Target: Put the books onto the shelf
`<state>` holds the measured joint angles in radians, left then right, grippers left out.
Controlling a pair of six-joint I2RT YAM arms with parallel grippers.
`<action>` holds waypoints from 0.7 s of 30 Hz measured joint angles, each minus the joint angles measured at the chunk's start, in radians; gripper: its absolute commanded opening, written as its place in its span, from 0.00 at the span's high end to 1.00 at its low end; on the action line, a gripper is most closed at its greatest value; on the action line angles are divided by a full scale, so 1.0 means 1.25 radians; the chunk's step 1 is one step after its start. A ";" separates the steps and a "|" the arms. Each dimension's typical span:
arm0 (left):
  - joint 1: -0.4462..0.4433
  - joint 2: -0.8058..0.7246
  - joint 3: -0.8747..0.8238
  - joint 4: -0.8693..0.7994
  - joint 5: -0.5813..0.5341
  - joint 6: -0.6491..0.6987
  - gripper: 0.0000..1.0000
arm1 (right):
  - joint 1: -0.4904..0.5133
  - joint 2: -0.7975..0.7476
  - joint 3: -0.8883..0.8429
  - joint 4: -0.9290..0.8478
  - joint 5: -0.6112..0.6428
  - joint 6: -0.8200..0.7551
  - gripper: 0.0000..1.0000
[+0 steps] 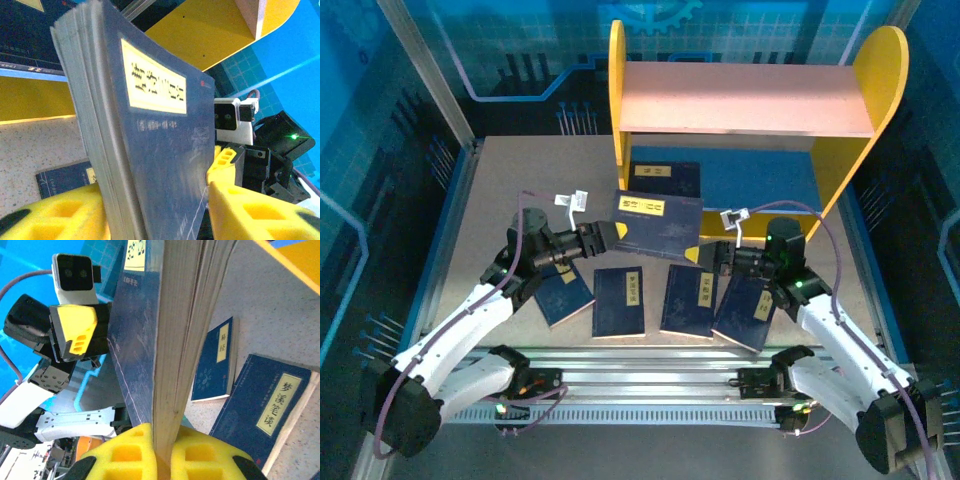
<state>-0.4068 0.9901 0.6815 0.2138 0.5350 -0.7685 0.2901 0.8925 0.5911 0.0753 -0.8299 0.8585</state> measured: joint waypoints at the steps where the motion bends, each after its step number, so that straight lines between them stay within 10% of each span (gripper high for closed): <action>1: 0.000 0.000 0.000 -0.004 -0.002 0.000 0.40 | -0.016 -0.002 0.008 -0.020 -0.007 -0.010 0.94; 21: 0.000 -0.142 0.078 -0.371 -0.199 0.055 0.33 | -0.156 0.113 0.209 -0.296 -0.052 -0.278 0.93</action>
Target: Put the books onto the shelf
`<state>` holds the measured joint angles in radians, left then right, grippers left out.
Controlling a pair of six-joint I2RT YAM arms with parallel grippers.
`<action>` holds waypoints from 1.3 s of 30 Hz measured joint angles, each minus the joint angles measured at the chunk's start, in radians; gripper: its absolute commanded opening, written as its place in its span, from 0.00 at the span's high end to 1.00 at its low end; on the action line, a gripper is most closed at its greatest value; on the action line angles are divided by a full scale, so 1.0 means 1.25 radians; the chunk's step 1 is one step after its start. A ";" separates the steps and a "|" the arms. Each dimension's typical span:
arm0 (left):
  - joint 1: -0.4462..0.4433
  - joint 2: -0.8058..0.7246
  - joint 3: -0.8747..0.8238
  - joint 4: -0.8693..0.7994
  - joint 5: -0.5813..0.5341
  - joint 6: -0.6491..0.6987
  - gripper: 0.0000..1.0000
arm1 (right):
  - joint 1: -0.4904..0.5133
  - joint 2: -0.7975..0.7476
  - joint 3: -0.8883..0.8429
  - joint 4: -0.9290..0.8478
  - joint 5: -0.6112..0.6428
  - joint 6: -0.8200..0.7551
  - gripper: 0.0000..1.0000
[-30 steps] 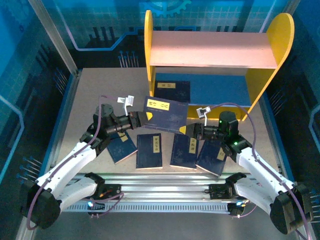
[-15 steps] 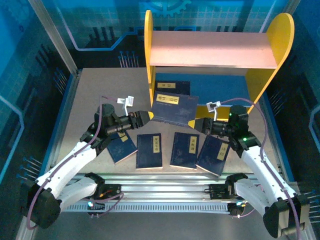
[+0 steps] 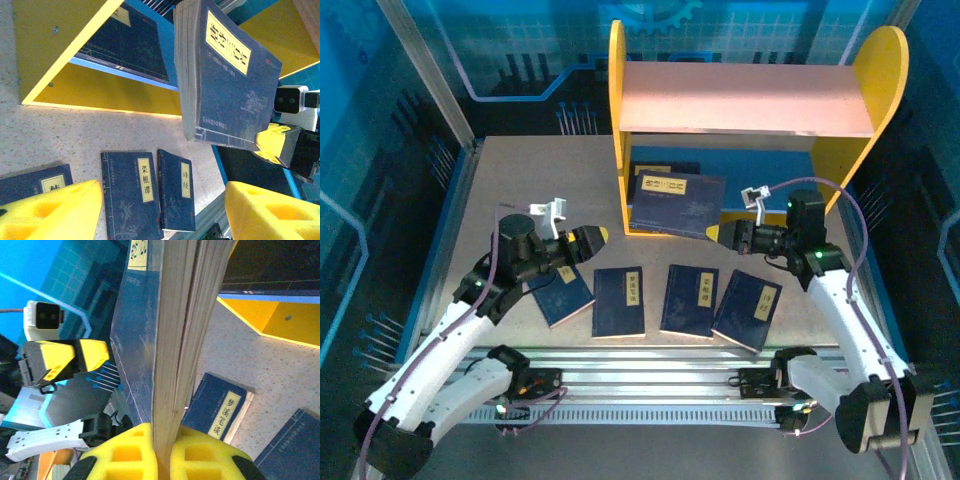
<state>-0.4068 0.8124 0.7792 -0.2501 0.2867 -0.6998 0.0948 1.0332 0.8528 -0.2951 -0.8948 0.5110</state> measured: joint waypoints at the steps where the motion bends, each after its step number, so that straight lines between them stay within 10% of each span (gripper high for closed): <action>1: 0.000 -0.003 0.003 -0.008 -0.005 0.001 0.33 | 0.000 0.014 0.012 -0.003 0.004 -0.010 0.92; 39: 0.000 -0.055 0.013 -0.120 -0.038 0.017 0.35 | -0.003 0.414 0.267 -0.027 0.103 -0.164 0.94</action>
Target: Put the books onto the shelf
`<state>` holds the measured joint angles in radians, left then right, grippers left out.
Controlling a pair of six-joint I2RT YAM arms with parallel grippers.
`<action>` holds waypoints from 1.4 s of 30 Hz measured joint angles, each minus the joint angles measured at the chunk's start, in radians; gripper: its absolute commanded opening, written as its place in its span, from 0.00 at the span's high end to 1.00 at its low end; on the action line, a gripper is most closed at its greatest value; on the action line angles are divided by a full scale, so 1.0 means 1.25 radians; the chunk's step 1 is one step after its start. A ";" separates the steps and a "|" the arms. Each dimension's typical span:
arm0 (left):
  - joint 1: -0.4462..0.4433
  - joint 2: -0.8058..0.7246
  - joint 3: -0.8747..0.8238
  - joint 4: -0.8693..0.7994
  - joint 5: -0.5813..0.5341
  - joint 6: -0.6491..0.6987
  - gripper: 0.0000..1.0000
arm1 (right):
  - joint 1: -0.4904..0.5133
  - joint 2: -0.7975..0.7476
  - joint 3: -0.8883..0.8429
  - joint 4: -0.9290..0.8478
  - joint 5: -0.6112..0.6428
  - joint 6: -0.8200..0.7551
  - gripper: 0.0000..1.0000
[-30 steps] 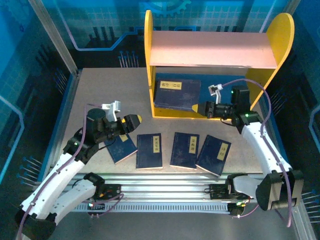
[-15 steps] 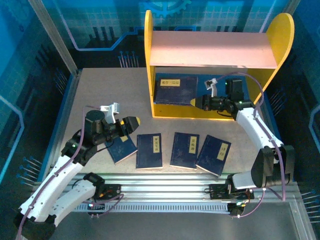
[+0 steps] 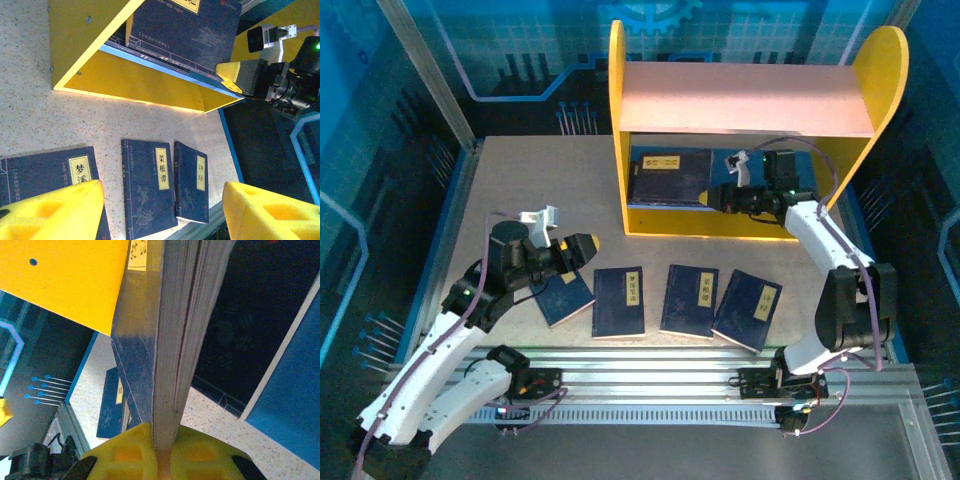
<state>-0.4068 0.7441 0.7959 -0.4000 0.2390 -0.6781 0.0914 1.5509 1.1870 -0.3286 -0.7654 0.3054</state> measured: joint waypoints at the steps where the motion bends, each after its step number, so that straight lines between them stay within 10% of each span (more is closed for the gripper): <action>1: 0.000 -0.001 0.000 0.000 0.000 0.000 0.35 | 0.000 0.005 0.003 0.000 0.001 0.000 0.94; 42: 0.000 -0.011 0.000 0.000 0.000 0.001 0.37 | 0.038 0.102 0.094 -0.012 0.036 -0.009 0.77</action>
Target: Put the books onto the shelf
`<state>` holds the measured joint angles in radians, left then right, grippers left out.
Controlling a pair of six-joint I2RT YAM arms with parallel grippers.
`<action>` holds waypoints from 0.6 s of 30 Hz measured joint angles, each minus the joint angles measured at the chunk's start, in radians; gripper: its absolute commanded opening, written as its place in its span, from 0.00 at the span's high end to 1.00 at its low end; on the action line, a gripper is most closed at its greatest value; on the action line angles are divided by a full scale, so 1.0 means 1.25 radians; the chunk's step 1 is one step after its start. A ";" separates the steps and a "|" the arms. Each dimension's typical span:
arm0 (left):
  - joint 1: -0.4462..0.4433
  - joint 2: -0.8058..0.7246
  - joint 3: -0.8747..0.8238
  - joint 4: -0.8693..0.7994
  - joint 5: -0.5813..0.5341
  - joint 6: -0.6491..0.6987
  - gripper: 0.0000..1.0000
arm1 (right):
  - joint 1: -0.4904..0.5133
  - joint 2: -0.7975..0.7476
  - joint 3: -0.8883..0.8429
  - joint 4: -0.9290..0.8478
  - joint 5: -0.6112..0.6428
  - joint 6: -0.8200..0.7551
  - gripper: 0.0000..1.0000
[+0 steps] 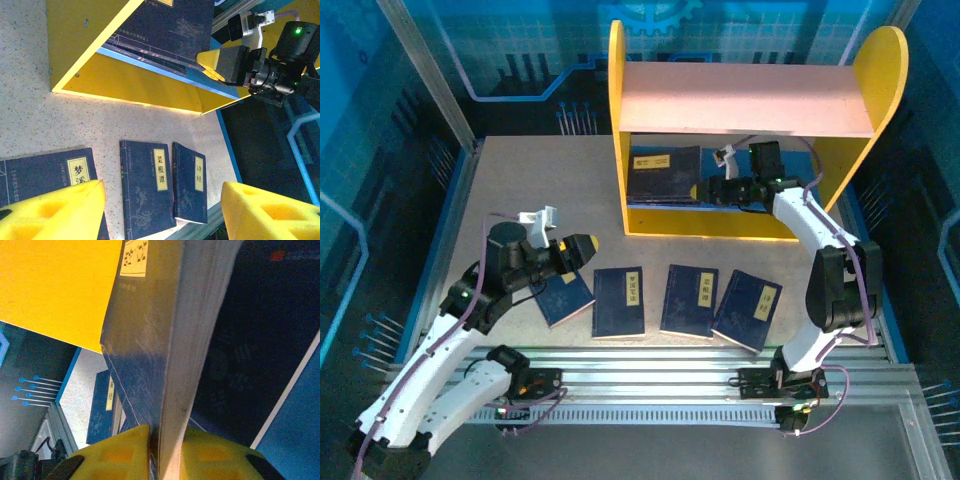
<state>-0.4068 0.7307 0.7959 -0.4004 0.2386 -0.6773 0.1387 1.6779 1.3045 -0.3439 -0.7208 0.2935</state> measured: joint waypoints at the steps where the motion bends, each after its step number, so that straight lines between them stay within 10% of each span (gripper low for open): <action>1: 0.000 0.000 0.000 0.000 0.000 0.000 0.37 | 0.001 0.000 0.002 -0.001 0.003 0.000 0.76; 18: 0.000 -0.011 0.000 -0.012 0.000 0.003 0.37 | 0.006 0.000 0.011 -0.028 0.054 -0.021 0.62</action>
<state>-0.4068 0.7170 0.7959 -0.4149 0.2382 -0.6739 0.1459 1.6779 1.3186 -0.3790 -0.6529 0.2668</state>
